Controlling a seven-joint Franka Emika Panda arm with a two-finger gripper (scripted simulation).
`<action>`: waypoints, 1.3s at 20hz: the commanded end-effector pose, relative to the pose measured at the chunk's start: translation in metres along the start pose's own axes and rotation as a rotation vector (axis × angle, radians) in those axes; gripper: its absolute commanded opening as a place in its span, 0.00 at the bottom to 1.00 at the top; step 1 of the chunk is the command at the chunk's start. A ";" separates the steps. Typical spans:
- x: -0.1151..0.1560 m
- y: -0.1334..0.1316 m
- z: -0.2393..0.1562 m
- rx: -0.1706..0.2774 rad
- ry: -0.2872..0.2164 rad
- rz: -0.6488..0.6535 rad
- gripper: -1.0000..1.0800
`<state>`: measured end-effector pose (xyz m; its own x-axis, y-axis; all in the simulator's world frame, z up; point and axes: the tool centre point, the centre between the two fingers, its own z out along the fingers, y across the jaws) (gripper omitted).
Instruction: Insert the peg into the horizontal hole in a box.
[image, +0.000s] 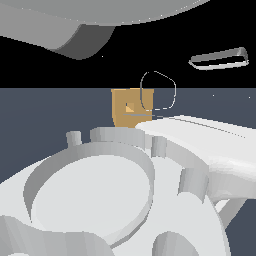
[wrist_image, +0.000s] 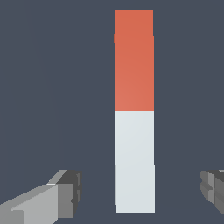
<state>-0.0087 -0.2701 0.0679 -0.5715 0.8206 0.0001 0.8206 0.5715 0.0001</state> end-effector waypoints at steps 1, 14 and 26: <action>0.000 0.000 0.000 0.000 0.000 0.000 0.96; -0.001 0.000 0.045 0.000 0.000 -0.006 0.96; -0.003 0.001 0.051 0.000 0.000 -0.007 0.00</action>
<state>-0.0068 -0.2714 0.0172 -0.5770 0.8167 0.0009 0.8167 0.5770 -0.0001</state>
